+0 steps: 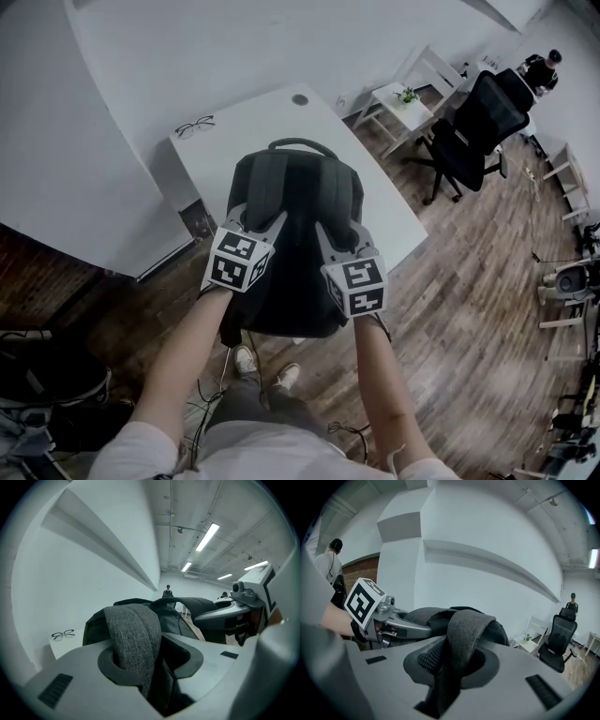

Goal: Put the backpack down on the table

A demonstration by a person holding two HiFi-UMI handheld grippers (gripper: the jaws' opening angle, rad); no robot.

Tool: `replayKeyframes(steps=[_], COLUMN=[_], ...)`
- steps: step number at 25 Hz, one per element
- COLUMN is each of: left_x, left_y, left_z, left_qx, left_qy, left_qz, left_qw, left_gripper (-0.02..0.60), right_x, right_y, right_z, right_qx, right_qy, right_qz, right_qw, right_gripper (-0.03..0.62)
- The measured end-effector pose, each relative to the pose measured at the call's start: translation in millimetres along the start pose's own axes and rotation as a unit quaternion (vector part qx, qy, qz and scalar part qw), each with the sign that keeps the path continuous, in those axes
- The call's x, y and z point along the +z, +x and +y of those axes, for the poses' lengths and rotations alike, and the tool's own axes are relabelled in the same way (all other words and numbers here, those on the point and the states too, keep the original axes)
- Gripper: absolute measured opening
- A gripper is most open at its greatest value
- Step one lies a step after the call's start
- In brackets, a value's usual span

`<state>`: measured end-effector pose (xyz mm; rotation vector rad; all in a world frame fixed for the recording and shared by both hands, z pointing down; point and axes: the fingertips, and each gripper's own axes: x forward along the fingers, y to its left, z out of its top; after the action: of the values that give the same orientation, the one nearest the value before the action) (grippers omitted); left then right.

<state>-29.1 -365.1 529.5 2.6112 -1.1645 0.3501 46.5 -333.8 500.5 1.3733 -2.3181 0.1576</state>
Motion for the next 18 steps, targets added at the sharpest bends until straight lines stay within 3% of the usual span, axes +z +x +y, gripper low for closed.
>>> replayKeyframes(steps=[18], left_x=[-32.2], left_y=[25.9], left_z=[26.2], left_qx=[0.01], left_qy=[-0.004], left_qz=[0.02], left_qw=[0.9997], left_gripper=[0.229], right_x=[-51.8], right_y=[42.0], right_z=[-24.7], right_qx=[-0.019], right_qy=[0.002], right_qz=[0.073], right_qw=[0.997], right_gripper=[0.218])
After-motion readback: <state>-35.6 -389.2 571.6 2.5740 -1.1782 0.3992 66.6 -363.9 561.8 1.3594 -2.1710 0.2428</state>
